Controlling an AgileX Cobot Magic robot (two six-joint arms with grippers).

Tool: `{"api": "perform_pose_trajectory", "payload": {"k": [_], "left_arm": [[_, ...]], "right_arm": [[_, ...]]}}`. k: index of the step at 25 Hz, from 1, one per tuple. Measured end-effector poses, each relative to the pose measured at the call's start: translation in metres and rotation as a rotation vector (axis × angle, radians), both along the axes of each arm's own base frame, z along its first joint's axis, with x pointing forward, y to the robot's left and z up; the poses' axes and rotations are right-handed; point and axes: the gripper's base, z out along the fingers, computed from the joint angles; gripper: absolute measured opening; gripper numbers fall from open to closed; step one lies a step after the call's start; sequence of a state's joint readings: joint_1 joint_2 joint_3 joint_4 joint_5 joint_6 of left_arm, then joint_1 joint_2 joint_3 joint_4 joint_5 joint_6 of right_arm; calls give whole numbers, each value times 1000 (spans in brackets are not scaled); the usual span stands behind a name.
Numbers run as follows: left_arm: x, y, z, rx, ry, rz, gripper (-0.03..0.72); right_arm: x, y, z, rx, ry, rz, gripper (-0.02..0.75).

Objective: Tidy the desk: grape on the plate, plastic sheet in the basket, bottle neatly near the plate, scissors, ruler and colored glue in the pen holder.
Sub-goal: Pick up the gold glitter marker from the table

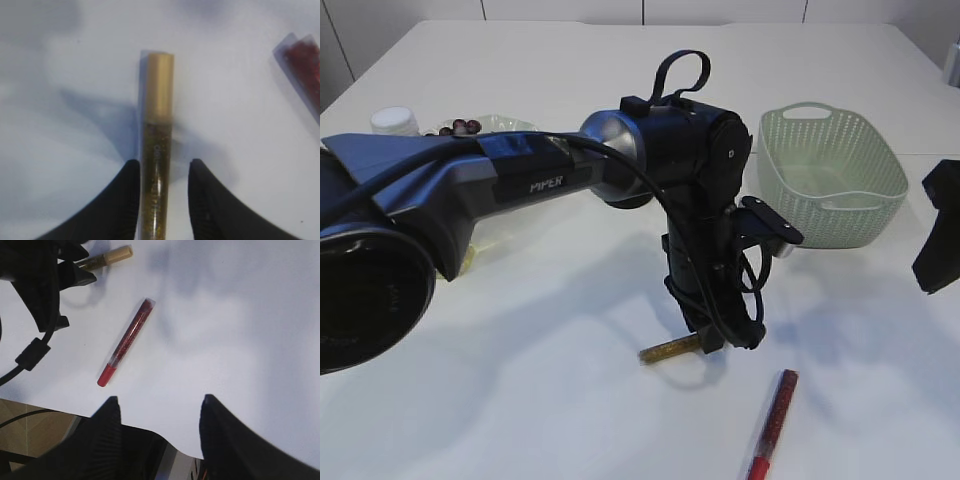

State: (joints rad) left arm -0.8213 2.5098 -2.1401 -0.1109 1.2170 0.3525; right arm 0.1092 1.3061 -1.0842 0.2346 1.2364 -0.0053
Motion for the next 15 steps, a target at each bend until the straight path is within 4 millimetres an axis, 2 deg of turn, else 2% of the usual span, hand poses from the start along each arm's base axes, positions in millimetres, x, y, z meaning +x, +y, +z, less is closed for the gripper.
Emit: {"api": "perform_pose_trajectory", "payload": {"k": [15], "left_arm": [[1, 1, -7, 17, 0, -5, 244]], "right_arm": [[0, 0, 0, -1, -1, 6, 405]]}}
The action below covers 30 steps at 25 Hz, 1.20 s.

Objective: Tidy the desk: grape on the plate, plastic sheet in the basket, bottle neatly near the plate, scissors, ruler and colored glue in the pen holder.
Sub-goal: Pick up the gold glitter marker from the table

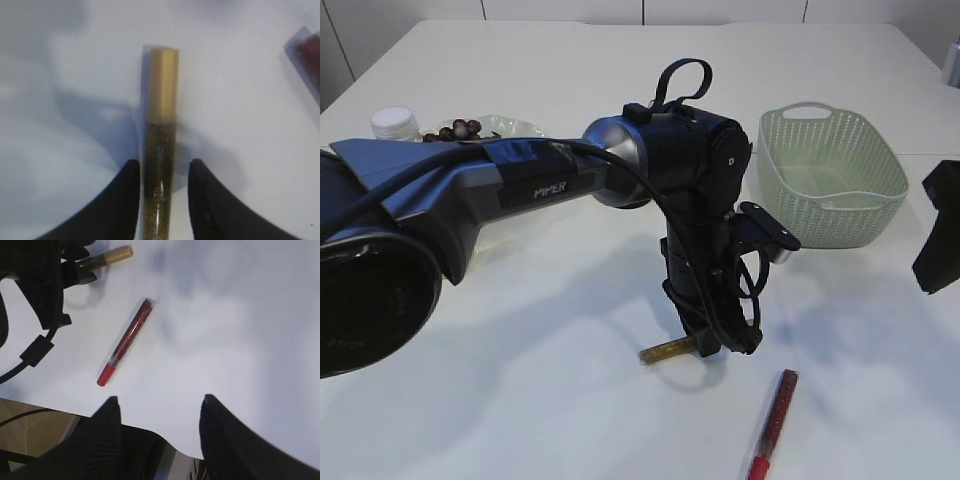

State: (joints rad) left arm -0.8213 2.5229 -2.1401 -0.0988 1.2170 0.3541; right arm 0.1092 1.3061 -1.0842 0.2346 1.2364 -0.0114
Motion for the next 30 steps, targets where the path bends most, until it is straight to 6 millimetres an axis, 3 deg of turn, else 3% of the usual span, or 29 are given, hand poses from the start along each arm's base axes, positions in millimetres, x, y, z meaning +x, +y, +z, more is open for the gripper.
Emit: {"api": "perform_pose_trajectory", "payload": {"k": [14, 21, 30], "left_arm": [[0, 0, -2, 6, 0, -1, 234], [1, 1, -4, 19, -12, -7, 102], [2, 1, -3, 18, -12, -1, 90]], "right_arm": [[0, 0, 0, -2, -2, 8, 405], [4, 0, 13, 4, -50, 8, 405], [5, 1, 15, 4, -57, 10, 405]]}}
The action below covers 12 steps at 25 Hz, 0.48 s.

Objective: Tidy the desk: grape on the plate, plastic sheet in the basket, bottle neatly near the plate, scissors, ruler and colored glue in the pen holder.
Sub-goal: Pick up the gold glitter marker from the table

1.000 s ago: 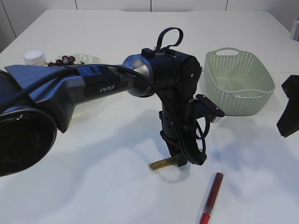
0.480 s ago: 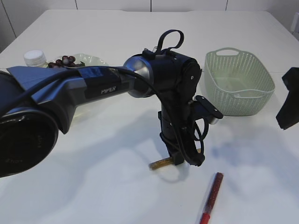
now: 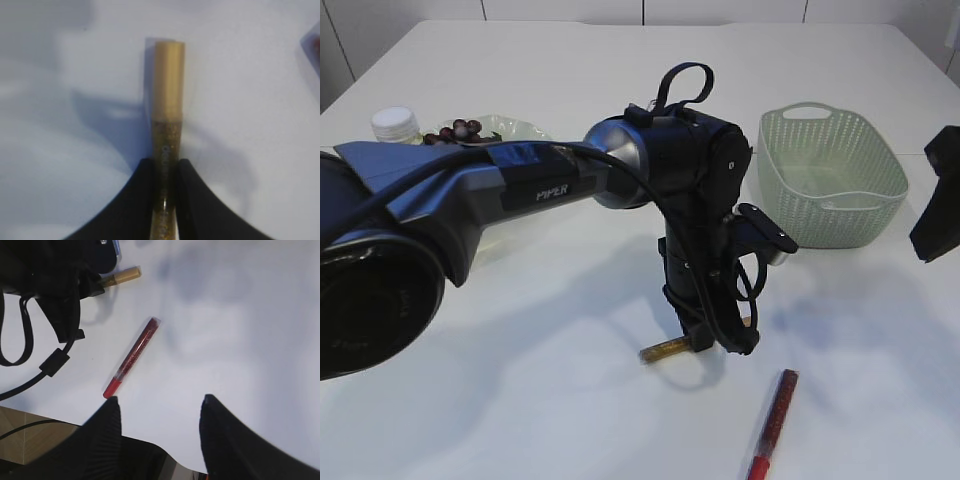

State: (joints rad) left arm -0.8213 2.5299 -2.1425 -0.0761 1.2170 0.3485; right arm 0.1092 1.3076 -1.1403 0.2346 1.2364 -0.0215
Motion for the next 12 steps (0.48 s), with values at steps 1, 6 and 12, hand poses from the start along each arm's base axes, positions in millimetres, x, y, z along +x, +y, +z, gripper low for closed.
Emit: {"api": "perform_pose_trajectory", "payload": {"k": [1, 6, 12], "left_arm": [[0, 0, 0, 0, 1, 7, 90], [11, 10, 8, -14, 8, 176, 89], [40, 40, 29, -72, 34, 462, 88]], "right_arm": [[0, 0, 0, 0, 0, 0, 405], [0, 0, 0, 0, 0, 0, 405], [0, 0, 0, 0, 0, 0, 405]]}}
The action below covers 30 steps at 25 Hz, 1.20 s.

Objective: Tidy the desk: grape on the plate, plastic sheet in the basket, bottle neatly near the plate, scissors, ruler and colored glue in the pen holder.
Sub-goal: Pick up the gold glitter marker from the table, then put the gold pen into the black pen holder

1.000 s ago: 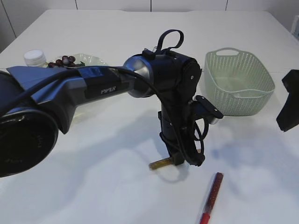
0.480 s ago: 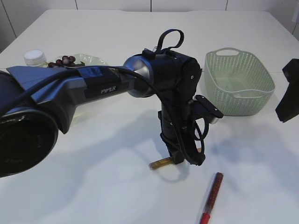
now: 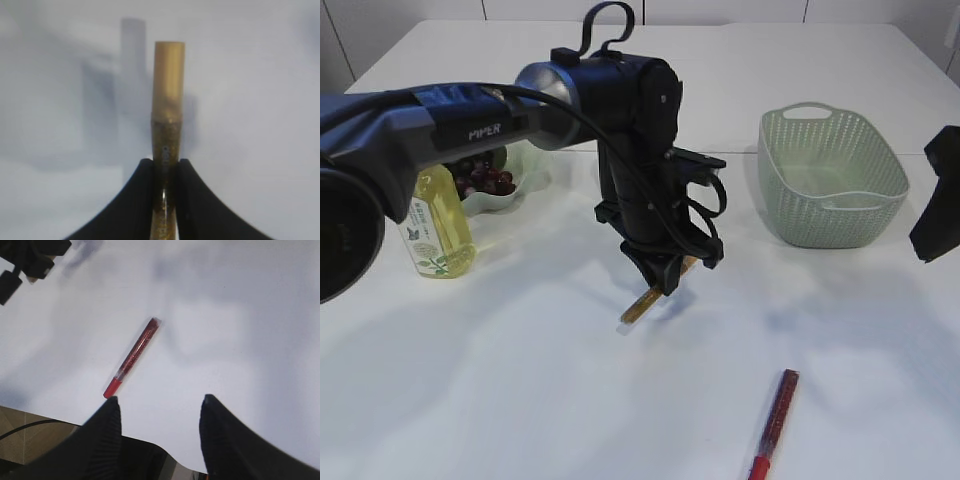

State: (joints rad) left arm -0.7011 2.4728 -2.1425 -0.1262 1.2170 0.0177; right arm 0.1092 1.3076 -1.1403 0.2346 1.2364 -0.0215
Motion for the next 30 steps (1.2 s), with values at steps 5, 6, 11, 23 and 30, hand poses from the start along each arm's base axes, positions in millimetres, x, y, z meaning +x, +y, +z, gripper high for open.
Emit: {"api": "perform_pose_trajectory", "payload": {"k": [5, 6, 11, 23, 30], "left_arm": [[9, 12, 18, -36, -3, 100, 88], [9, 12, 24, -46, -9, 104, 88], [7, 19, 47, -69, -35, 114, 87], [-38, 66, 58, -1, -33, 154, 87], [-59, 91, 89, -213, -299, 212, 87]], "right_arm": [[0, 0, 0, 0, 0, 0, 405], [0, 0, 0, 0, 0, 0, 405], [0, 0, 0, 0, 0, 0, 405], [0, 0, 0, 0, 0, 0, 405], [0, 0, 0, 0, 0, 0, 405]]}}
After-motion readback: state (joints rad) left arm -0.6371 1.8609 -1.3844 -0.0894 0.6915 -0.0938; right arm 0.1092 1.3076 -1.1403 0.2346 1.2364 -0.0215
